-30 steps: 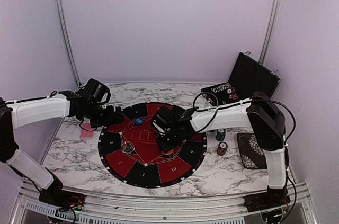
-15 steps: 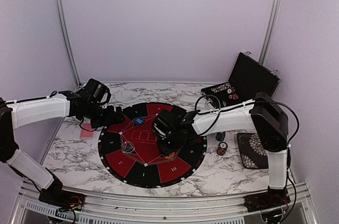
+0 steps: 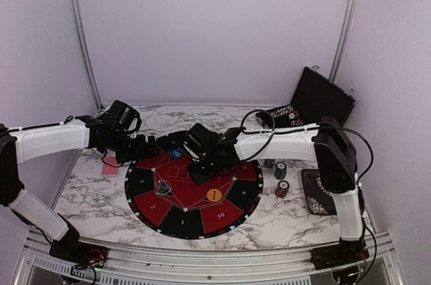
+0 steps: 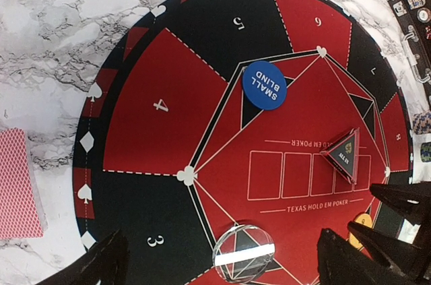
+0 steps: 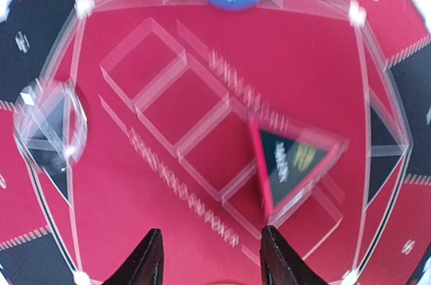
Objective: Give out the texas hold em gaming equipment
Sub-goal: Move the big blind button to position 10, then move the all-in button to position 9.
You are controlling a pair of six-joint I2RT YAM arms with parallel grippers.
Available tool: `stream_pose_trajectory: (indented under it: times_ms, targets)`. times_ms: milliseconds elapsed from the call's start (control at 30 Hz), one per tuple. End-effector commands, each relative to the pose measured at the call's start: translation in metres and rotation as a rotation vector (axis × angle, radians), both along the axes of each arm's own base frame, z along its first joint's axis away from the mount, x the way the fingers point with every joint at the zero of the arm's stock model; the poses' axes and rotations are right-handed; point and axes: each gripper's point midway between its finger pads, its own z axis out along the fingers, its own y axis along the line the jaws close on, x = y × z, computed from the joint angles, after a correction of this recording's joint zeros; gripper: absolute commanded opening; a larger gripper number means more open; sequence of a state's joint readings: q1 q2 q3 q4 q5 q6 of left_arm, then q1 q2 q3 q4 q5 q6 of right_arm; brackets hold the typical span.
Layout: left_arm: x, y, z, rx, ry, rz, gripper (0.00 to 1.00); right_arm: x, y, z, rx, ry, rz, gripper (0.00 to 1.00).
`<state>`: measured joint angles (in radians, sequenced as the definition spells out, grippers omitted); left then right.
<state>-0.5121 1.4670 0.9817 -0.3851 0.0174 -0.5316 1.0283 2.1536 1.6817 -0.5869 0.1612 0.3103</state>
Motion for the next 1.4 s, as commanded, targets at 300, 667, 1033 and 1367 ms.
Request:
stream_pose_trajectory:
  times_ms: [300,667,1033,1367]
  targets:
    - [0.011,-0.006,0.015,-0.020,-0.042,-0.017,0.99,0.055,0.024,0.002,0.053,-0.097,0.228,0.68]
    - [0.011,-0.008,0.015,-0.026,-0.039,-0.021,0.99,0.076,0.026,-0.023,0.016,-0.138,0.301,0.67]
    - [0.009,-0.007,0.012,-0.023,-0.032,-0.017,0.99,0.073,-0.010,-0.042,-0.060,-0.096,0.194,0.53]
    - [0.011,-0.008,0.010,-0.025,-0.024,-0.013,0.99,0.064,-0.047,-0.047,-0.071,-0.041,0.052,0.51]
